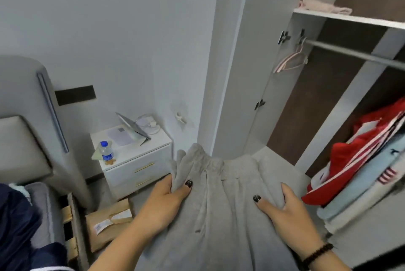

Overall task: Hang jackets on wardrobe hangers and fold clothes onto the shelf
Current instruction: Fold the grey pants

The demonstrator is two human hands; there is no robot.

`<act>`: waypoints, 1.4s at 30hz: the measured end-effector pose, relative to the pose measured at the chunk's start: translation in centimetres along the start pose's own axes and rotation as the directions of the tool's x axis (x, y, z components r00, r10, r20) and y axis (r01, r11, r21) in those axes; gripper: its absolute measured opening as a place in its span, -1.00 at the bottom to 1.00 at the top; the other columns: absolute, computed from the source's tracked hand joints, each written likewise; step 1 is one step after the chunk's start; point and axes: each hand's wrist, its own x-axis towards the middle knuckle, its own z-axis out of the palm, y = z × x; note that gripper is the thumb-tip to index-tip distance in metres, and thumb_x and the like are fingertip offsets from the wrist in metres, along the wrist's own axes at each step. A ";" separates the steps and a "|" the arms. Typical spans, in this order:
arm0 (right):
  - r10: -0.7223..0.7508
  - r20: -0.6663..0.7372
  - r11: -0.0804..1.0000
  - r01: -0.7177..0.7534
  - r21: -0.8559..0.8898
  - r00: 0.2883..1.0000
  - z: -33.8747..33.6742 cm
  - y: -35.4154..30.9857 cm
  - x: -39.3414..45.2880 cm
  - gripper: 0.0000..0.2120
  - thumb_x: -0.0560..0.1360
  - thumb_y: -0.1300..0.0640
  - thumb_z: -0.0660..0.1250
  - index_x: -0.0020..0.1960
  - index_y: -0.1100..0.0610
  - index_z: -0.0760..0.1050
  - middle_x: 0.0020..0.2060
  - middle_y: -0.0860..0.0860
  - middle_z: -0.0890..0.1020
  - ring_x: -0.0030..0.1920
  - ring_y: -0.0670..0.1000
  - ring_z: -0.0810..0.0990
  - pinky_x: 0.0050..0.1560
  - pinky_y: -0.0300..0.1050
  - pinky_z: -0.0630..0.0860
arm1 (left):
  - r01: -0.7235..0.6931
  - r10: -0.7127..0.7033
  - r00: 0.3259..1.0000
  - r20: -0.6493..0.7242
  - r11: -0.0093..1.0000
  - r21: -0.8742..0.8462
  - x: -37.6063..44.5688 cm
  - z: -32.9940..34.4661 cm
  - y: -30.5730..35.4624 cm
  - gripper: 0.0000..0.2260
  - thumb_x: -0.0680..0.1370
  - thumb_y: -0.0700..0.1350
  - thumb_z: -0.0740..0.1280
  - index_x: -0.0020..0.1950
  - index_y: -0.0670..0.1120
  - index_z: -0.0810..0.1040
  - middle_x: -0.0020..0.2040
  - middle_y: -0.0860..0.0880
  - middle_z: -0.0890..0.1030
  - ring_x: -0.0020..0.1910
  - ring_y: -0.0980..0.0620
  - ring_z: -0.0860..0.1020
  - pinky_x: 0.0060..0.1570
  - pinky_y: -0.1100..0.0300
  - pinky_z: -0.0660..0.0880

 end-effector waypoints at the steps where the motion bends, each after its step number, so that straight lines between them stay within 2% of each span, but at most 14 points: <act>1: -0.015 -0.032 1.000 0.014 -0.009 0.999 -0.7 -1.5 -0.1 -0.80 0.41 0.16 0.47 -0.01 0.01 0.53 -0.17 -0.07 0.66 -0.10 -0.06 0.62 -0.17 -0.19 0.46 | -0.015 0.015 1.000 0.024 1.000 0.004 0.1 -0.1 1.4 -0.89 0.59 -0.05 0.31 0.03 0.03 0.62 -0.07 0.11 0.70 -0.06 0.14 0.65 0.02 0.16 0.56; 3: -0.051 -0.074 0.999 0.050 -0.019 0.996 -2.0 -4.1 -0.3 -0.81 0.43 0.17 0.45 -0.06 -0.02 0.49 -0.18 -0.10 0.63 -0.13 -0.12 0.58 -0.22 -0.26 0.41 | -0.063 0.062 0.996 0.068 0.998 0.021 0.4 -0.2 4.2 -0.89 0.59 -0.03 0.30 0.04 0.05 0.61 -0.06 0.12 0.70 -0.03 0.13 0.64 0.06 0.12 0.55; 4: -0.067 -0.090 0.998 0.065 -0.026 0.994 -2.6 -5.1 -0.3 -0.82 0.43 0.17 0.45 -0.07 -0.03 0.48 -0.18 -0.11 0.62 -0.14 -0.13 0.57 -0.24 -0.27 0.39 | -0.092 0.089 0.993 0.081 0.995 0.026 0.5 -0.2 5.4 -0.89 0.59 -0.03 0.29 0.03 0.05 0.61 -0.07 0.13 0.69 -0.03 0.14 0.64 0.01 0.17 0.55; 7: -0.095 -0.118 0.994 0.086 -0.074 0.988 -4.2 -7.7 0.0 -0.82 0.44 0.12 0.45 -0.01 0.02 0.49 -0.15 -0.08 0.63 -0.12 -0.09 0.58 -0.21 -0.22 0.42 | -0.172 0.166 0.979 0.122 0.984 0.043 1.0 -0.2 8.9 -0.91 0.60 -0.06 0.28 0.00 0.06 0.58 -0.10 0.14 0.68 -0.07 0.18 0.63 -0.15 0.32 0.47; 12: -0.179 -0.164 0.965 0.140 -0.222 0.970 -7.5 -11.2 0.8 -0.79 0.45 0.03 0.43 0.01 -0.05 0.43 -0.08 -0.08 0.59 -0.09 -0.08 0.56 -0.11 -0.13 0.51 | -0.244 0.231 0.956 0.181 0.968 0.055 2.2 0.3 13.8 -0.90 0.60 -0.09 0.28 -0.06 -0.01 0.57 -0.13 0.10 0.66 -0.13 0.17 0.62 -0.21 0.35 0.46; 18: -0.259 -0.201 0.919 0.177 -0.352 0.945 -12.8 -14.1 1.8 -0.79 0.46 -0.01 0.39 0.03 -0.04 0.43 -0.12 -0.09 0.58 -0.14 -0.09 0.55 -0.21 -0.21 0.46 | -0.315 0.294 0.922 0.251 0.948 0.050 4.2 2.9 18.5 -0.87 0.61 -0.04 0.27 0.08 0.03 0.59 -0.01 0.13 0.68 -0.01 0.16 0.63 -0.09 0.31 0.51; 22: -0.300 -0.275 0.897 0.172 -0.407 0.913 -16.4 -15.4 3.8 -0.79 0.45 0.00 0.41 0.01 -0.04 0.43 -0.15 -0.11 0.57 -0.16 -0.12 0.54 -0.25 -0.24 0.42 | -0.353 0.335 0.909 0.249 0.935 0.029 6.6 6.4 21.9 -0.82 0.61 -0.05 0.25 0.17 0.02 0.56 0.05 0.10 0.66 0.04 0.09 0.62 0.10 0.14 0.54; 24: -0.322 -0.315 0.892 0.174 -0.417 0.893 -18.2 -15.7 5.3 -0.79 0.44 0.00 0.42 0.00 -0.03 0.44 -0.15 -0.11 0.57 -0.16 -0.10 0.54 -0.22 -0.20 0.45 | -0.369 0.353 0.900 0.257 0.929 0.016 8.1 8.3 23.8 -0.84 0.61 -0.08 0.24 0.14 0.03 0.56 0.03 0.09 0.66 0.03 0.08 0.62 0.09 0.13 0.55; 32: -0.342 -0.404 0.895 0.162 -0.416 0.848 -26.8 -16.4 14.1 -0.76 0.45 0.02 0.42 0.05 -0.02 0.43 -0.11 -0.11 0.56 -0.12 -0.10 0.54 -0.18 -0.17 0.45 | -0.455 0.435 0.844 0.313 0.890 -0.009 16.6 16.5 31.6 -0.86 0.62 -0.12 0.24 0.10 0.03 0.57 0.00 0.08 0.66 -0.03 0.14 0.62 -0.17 0.34 0.48; 36: -0.361 -0.427 0.882 0.156 -0.444 0.829 -30.7 -17.5 18.5 -0.74 0.45 0.02 0.41 0.08 -0.04 0.42 -0.09 -0.17 0.55 -0.09 -0.15 0.52 -0.19 -0.20 0.41 | -0.485 0.464 0.824 0.326 0.874 -0.017 20.8 19.9 34.7 -0.87 0.61 -0.12 0.25 0.06 0.00 0.58 -0.01 0.05 0.67 -0.03 0.10 0.62 -0.12 0.27 0.50; 39: -0.368 -0.440 0.875 0.144 -0.463 0.819 -32.5 -18.2 21.6 -0.77 0.45 0.02 0.41 0.05 -0.02 0.45 -0.10 -0.14 0.57 -0.08 -0.09 0.55 -0.10 -0.10 0.49 | -0.488 0.468 0.815 0.341 0.872 -0.033 24.1 21.7 36.3 -0.87 0.61 -0.11 0.26 0.06 0.00 0.60 -0.01 0.05 0.68 -0.01 0.07 0.64 -0.02 0.19 0.55; 42: -0.356 -0.458 0.868 0.107 -0.484 0.815 -33.8 -18.4 24.8 -0.77 0.45 0.01 0.41 0.06 0.01 0.46 -0.09 -0.09 0.58 -0.08 -0.05 0.55 -0.03 -0.03 0.51 | -0.496 0.476 0.809 0.345 0.868 -0.034 28.0 23.6 37.9 -0.87 0.60 -0.12 0.27 0.03 -0.08 0.61 -0.01 -0.02 0.69 0.00 -0.01 0.64 0.06 0.09 0.56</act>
